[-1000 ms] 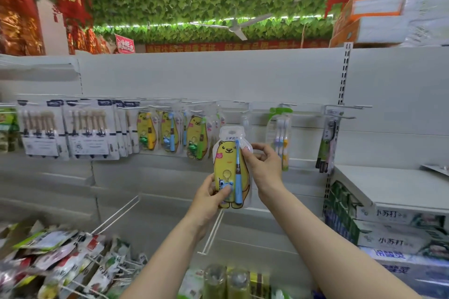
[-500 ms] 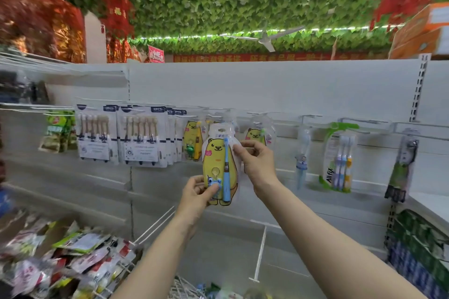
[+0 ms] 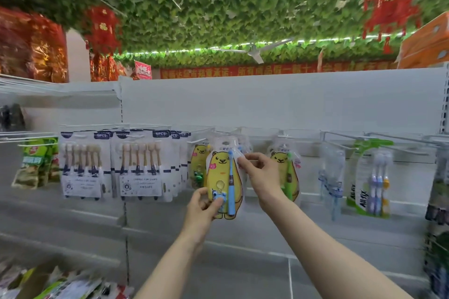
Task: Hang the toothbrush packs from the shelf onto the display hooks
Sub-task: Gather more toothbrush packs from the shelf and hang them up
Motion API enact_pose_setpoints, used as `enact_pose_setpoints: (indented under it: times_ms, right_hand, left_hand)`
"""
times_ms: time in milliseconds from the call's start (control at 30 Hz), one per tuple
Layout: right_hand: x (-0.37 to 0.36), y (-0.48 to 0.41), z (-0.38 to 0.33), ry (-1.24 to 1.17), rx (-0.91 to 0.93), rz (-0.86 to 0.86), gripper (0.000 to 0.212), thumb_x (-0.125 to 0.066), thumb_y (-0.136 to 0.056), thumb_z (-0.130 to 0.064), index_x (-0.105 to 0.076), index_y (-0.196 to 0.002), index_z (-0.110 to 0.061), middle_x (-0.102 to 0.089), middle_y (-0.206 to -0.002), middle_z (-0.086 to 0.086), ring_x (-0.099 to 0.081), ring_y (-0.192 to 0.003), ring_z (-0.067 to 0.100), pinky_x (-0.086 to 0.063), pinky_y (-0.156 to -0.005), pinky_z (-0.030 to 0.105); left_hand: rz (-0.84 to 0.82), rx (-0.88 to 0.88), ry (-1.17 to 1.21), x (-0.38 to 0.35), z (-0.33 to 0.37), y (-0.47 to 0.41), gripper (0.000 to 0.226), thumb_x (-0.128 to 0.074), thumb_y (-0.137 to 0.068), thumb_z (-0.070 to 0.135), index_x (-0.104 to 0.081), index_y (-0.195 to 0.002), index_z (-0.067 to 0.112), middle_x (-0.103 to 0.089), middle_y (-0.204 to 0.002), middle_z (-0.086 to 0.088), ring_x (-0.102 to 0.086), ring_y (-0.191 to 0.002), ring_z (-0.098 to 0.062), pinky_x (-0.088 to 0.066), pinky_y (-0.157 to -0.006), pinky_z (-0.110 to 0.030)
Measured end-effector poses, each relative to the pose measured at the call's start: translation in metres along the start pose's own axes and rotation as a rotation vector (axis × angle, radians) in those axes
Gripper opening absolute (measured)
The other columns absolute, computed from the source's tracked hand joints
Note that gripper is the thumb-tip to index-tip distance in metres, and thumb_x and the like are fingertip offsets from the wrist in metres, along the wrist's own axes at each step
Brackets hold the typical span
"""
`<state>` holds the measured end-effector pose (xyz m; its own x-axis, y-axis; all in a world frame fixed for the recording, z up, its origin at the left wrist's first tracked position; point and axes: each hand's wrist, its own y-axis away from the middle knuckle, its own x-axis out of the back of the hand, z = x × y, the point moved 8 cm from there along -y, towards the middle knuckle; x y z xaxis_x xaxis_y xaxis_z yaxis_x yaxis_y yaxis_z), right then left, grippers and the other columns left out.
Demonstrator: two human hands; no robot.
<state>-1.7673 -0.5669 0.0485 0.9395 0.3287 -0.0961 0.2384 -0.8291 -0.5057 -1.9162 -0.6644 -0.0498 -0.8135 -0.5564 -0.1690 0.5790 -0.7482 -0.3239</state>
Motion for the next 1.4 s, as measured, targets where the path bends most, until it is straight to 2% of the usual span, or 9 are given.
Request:
enact_pose_setpoints:
  times_ms: [133,300,433,633,833,1000,1200,1400]
  right_hand:
    - [0.002,-0.004,0.005,-0.014,0.007,0.021,0.008,-0.076,-0.087,-0.022,-0.073,-0.094,-0.020,-0.071,-0.086,0.005,-0.064,-0.078,0.010,-0.049,-0.065,0.017]
    - [-0.001,-0.006,0.006,-0.027,0.033,0.070,0.010,-0.076,-0.087,-0.021,-0.074,-0.095,-0.016,-0.068,-0.080,0.000,-0.061,-0.074,0.007,-0.048,-0.066,0.019]
    - [-0.004,-0.007,0.005,-0.003,0.046,0.101,0.007,-0.076,-0.087,-0.021,-0.073,-0.093,-0.018,-0.070,-0.082,0.000,-0.061,-0.074,0.005,-0.048,-0.062,0.014]
    - [-0.005,-0.003,0.007,-0.049,0.062,0.119,0.006,-0.074,-0.087,-0.013,-0.073,-0.093,-0.012,-0.069,-0.081,0.001,-0.062,-0.070,0.002,-0.050,-0.062,0.014]
    - [-0.005,0.004,0.012,-0.088,0.047,0.151,0.003,-0.074,-0.088,-0.013,-0.072,-0.089,-0.015,-0.068,-0.080,0.000,-0.061,-0.072,0.006,-0.051,-0.065,0.020]
    - [-0.009,0.001,0.006,-0.088,0.051,0.159,0.008,-0.074,-0.088,-0.014,-0.072,-0.094,-0.009,-0.068,-0.082,0.004,-0.062,-0.073,0.009,-0.052,-0.067,0.022]
    - [-0.012,0.006,0.007,-0.142,0.036,0.182,0.008,-0.074,-0.087,-0.012,-0.072,-0.092,-0.007,-0.068,-0.082,0.008,-0.062,-0.076,0.017,-0.055,-0.075,0.035]
    - [-0.012,0.007,0.005,-0.127,0.035,0.172,0.010,-0.074,-0.087,-0.015,-0.072,-0.094,-0.008,-0.069,-0.084,0.008,-0.063,-0.077,0.016,-0.055,-0.074,0.032]
  left_hand:
    - [-0.059,-0.044,-0.004,-0.007,-0.001,-0.006,0.025,-0.068,-0.091,0.012,-0.057,-0.114,0.016,-0.077,-0.101,-0.003,-0.073,-0.094,-0.021,-0.055,-0.076,-0.031]
    - [-0.090,-0.069,0.012,-0.006,-0.004,-0.016,0.029,-0.069,-0.090,0.016,-0.058,-0.116,0.021,-0.077,-0.102,0.000,-0.073,-0.096,-0.017,-0.056,-0.085,-0.035]
    - [-0.103,-0.105,0.025,0.000,-0.002,-0.026,0.029,-0.069,-0.089,0.012,-0.059,-0.114,0.021,-0.076,-0.102,-0.004,-0.072,-0.096,-0.018,-0.057,-0.082,-0.031]
    - [-0.164,-0.125,0.010,0.004,-0.006,-0.035,0.030,-0.070,-0.088,0.014,-0.060,-0.116,0.018,-0.076,-0.103,-0.005,-0.071,-0.099,-0.022,-0.057,-0.087,-0.036]
    - [-0.184,-0.112,0.061,0.004,-0.011,-0.032,0.033,-0.071,-0.086,0.014,-0.059,-0.116,0.019,-0.076,-0.105,-0.003,-0.072,-0.098,-0.018,-0.057,-0.080,-0.027]
    - [-0.186,-0.148,0.102,0.008,0.000,-0.026,0.038,-0.072,-0.079,0.025,-0.060,-0.115,0.020,-0.076,-0.103,-0.001,-0.072,-0.097,-0.016,-0.058,-0.080,-0.030]
    - [-0.198,-0.147,0.117,0.012,0.004,-0.021,0.036,-0.071,-0.080,0.026,-0.061,-0.115,0.025,-0.076,-0.103,0.001,-0.072,-0.098,-0.014,-0.058,-0.076,-0.024]
    - [-0.195,-0.145,0.140,0.009,0.005,-0.014,0.037,-0.071,-0.080,0.026,-0.061,-0.116,0.022,-0.076,-0.102,0.001,-0.072,-0.097,-0.014,-0.058,-0.074,-0.023]
